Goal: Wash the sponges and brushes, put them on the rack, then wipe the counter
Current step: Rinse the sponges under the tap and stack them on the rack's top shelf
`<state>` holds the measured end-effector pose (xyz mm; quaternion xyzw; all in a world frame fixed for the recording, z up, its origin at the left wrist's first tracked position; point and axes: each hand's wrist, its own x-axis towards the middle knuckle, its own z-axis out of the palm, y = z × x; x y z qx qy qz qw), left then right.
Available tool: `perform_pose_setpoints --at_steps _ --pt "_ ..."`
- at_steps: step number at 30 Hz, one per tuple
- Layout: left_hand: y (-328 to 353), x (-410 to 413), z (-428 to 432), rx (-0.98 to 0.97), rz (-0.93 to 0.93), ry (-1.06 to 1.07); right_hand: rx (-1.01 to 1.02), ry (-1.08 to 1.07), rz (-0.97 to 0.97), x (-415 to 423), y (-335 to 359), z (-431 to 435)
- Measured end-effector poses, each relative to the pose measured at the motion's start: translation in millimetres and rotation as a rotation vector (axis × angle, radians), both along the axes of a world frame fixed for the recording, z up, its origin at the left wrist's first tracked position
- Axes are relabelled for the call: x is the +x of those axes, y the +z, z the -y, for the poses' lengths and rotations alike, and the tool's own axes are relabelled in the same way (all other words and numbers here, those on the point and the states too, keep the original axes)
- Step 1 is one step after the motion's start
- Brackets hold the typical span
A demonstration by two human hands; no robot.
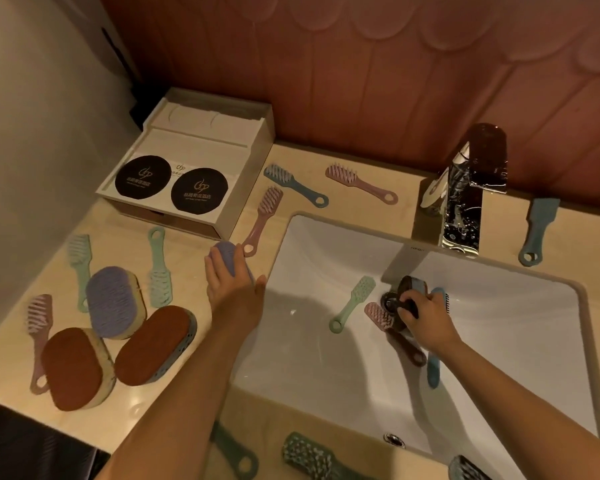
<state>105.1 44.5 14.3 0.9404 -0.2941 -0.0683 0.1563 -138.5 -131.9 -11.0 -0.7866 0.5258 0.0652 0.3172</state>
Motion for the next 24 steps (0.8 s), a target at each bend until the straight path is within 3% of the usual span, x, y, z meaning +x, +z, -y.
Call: perform_pose_setpoints --at_steps 5,10,14,19,24 --pt "6 -3 6 0.054 -0.041 0.053 0.073 -0.181 0.347 6 22 -25" --pt "16 -3 -2 0.009 -0.108 0.014 0.499 -0.626 0.717 14 49 -53" --pt "27 -2 -16 -0.232 -0.134 -0.035 0.773 -0.94 0.971 12 76 -69" --pt "62 -25 -23 -0.552 -0.259 0.036 1.024 -1.073 1.181 8 104 -93" --pt "104 -72 -23 -0.692 -0.586 0.104 1.108 -1.118 1.255 -5 120 -104"
